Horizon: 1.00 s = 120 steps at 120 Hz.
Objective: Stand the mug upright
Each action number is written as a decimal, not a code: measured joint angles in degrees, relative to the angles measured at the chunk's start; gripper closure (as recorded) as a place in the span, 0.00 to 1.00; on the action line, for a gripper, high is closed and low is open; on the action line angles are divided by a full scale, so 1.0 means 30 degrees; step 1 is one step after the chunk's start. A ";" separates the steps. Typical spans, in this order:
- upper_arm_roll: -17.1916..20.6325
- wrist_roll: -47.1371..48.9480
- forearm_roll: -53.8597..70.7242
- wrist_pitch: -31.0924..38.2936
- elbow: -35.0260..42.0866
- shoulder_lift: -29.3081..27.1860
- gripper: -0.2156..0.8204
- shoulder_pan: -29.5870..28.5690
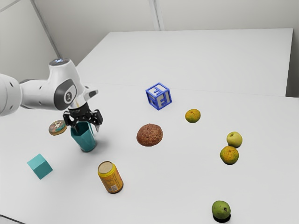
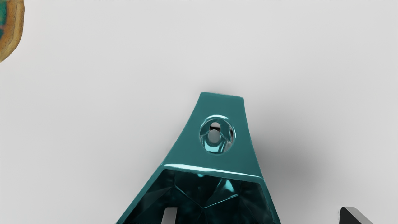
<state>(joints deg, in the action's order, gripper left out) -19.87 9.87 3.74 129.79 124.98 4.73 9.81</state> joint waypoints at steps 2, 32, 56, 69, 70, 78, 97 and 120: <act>0.0001 -0.0016 -0.0002 -0.0020 -0.0029 -0.0004 0.25 0.0001; -0.0001 -0.0256 -0.0092 -0.0508 -0.0601 -0.0045 0.22 0.0029; 0.0002 -0.0433 -0.0171 -0.1166 -0.1034 -0.0303 0.21 0.0023; 0.0003 -0.0528 -0.0172 -0.1706 -0.1391 -0.0481 0.21 0.0035; 0.0003 -0.0539 -0.0172 -0.1755 -0.1426 -0.0499 0.21 0.0036; 0.0003 -0.0679 -0.0151 -0.2166 -0.1786 -0.0647 0.21 0.0047; 0.0016 -0.1278 0.0050 -0.4223 -0.4257 -0.1141 0.21 0.0091; 0.0031 -0.2113 0.0485 -0.8081 -0.8770 -0.1509 0.21 0.0165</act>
<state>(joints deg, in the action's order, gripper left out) -19.78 3.53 5.19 105.55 98.67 0.20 10.31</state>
